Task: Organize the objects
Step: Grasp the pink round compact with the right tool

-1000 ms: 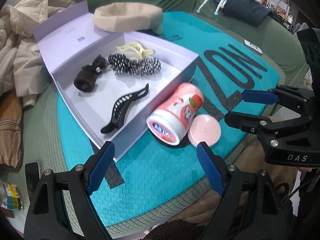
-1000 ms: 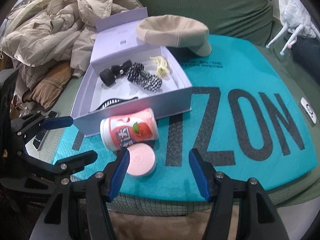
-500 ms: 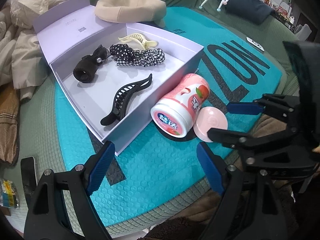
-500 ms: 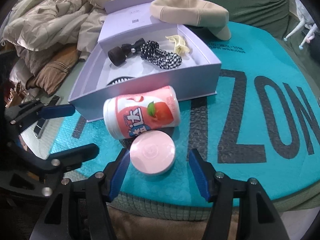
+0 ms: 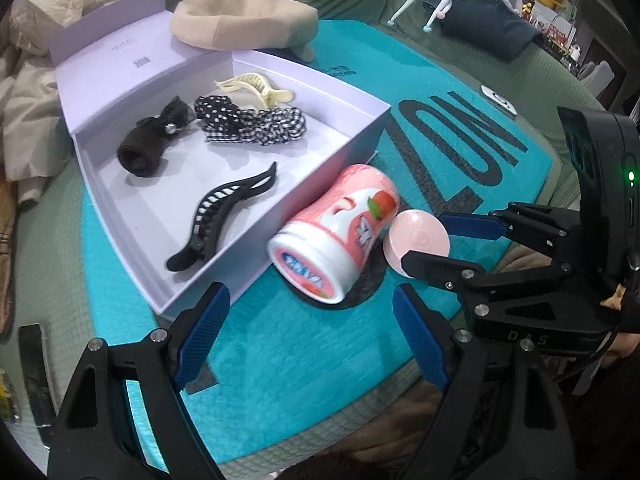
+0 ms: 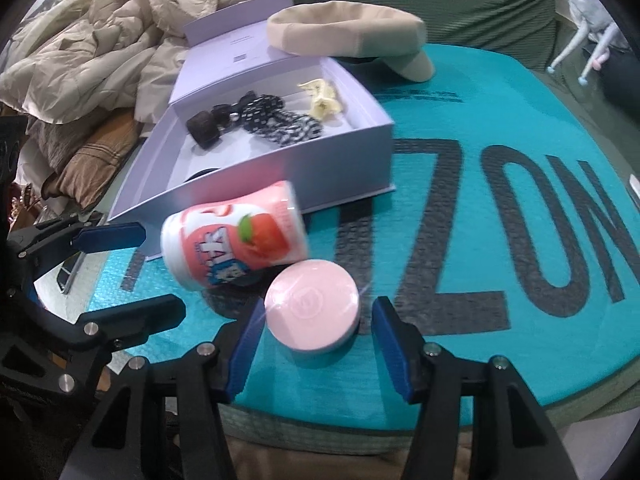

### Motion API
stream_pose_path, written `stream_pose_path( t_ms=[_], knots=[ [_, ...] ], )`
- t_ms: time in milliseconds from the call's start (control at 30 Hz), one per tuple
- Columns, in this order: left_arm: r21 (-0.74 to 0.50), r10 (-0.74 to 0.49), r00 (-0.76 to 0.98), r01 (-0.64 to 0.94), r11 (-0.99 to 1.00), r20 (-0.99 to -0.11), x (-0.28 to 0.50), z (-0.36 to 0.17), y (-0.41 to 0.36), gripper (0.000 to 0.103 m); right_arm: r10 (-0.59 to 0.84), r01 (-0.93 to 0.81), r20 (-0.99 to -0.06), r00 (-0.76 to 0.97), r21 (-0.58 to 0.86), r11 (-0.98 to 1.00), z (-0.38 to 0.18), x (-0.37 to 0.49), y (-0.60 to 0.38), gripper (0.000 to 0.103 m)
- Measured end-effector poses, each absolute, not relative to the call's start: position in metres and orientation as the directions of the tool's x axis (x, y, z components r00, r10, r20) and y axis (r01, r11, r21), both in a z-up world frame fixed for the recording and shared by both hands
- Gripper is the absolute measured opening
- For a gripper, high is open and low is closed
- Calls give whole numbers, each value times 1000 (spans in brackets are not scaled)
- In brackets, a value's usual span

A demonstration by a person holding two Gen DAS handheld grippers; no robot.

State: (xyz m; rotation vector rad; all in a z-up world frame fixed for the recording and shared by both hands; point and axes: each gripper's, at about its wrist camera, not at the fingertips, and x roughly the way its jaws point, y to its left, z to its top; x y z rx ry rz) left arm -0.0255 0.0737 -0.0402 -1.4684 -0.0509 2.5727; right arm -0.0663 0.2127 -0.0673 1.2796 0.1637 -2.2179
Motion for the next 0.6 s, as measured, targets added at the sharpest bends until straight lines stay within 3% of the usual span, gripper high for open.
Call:
stream_pose_path(
  t_ms=[300,600],
  knots=[
    [-94,164,-511,-159,-983,-844,-41,-45,92,83,-308,463,-851,-425,89,-882,-73,-75,242,57],
    [-82,218,-501,-280,-957,-837,-44,-39,121,83,-382,496,-827,-411,148,-856,-68,-78,249,57]
  ],
)
